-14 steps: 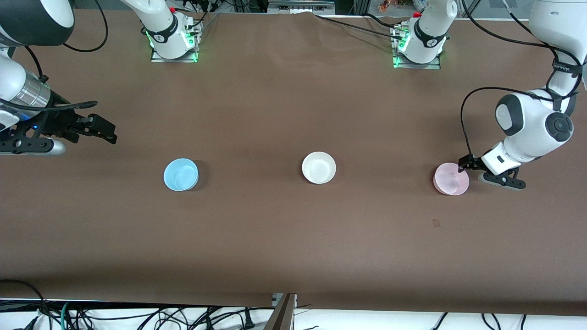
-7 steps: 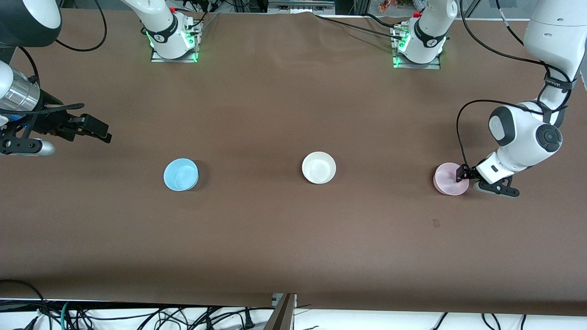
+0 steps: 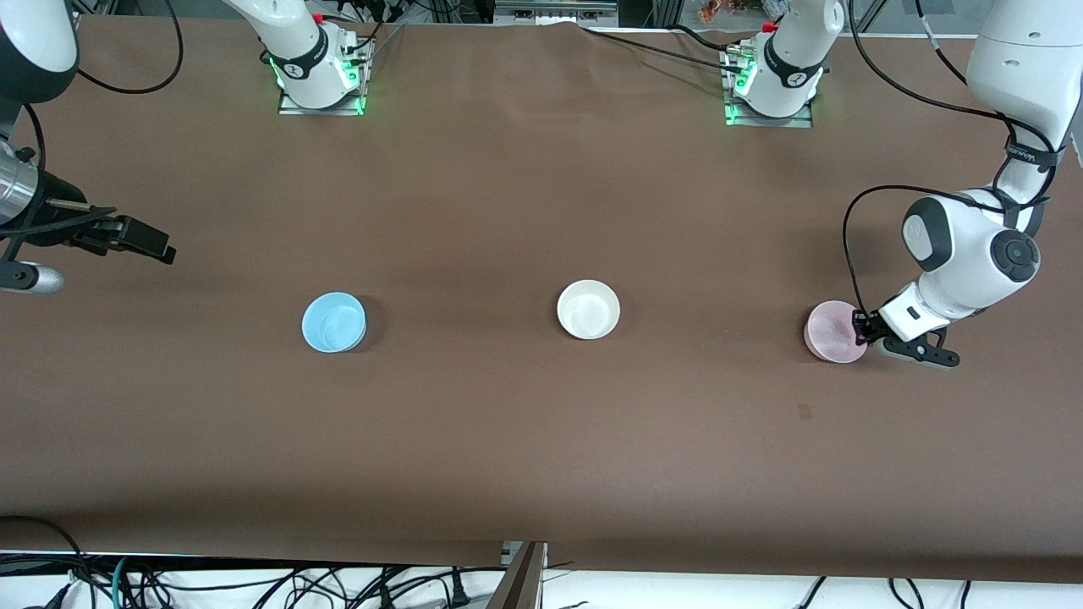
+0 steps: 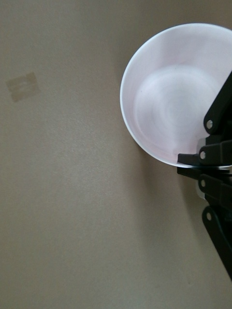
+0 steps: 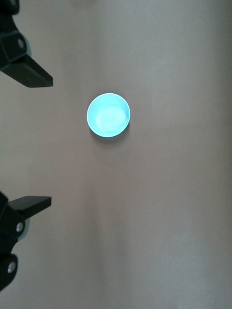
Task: Stack pink and blue bowls on white bowl
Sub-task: 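Grasp the pink bowl rim with the left gripper and lift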
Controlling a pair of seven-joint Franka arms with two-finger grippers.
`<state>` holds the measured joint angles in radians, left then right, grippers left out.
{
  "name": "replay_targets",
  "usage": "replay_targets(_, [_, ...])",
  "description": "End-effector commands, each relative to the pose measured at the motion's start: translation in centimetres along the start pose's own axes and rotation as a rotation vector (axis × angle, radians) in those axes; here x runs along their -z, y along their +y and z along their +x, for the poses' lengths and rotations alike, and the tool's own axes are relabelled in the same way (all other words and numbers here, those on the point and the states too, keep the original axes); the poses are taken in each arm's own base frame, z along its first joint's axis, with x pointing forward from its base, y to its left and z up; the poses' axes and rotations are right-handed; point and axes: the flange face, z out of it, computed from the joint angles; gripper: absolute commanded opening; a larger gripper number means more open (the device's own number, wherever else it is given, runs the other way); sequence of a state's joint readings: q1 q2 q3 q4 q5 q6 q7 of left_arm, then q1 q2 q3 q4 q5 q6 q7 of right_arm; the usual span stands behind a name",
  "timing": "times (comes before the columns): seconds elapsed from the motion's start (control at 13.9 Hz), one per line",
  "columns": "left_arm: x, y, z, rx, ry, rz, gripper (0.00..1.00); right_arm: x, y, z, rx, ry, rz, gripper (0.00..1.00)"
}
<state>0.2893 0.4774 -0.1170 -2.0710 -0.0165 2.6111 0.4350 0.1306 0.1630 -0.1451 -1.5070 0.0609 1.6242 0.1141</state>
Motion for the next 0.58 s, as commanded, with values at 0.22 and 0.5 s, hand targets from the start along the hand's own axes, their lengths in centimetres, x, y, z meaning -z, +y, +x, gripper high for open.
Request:
replay_targets(0.22, [7.1, 7.4, 4.9, -0.137, -0.049, -0.080, 0.00, -0.4, -0.8, -1.1, 0.023, -0.034, -0.020, 0.99])
replay_targets(0.5, [11.0, 17.7, 9.7, -0.129, -0.097, -0.117, 0.00, -1.2, -1.5, -4.1, 0.050, -0.036, -0.047, 0.99])
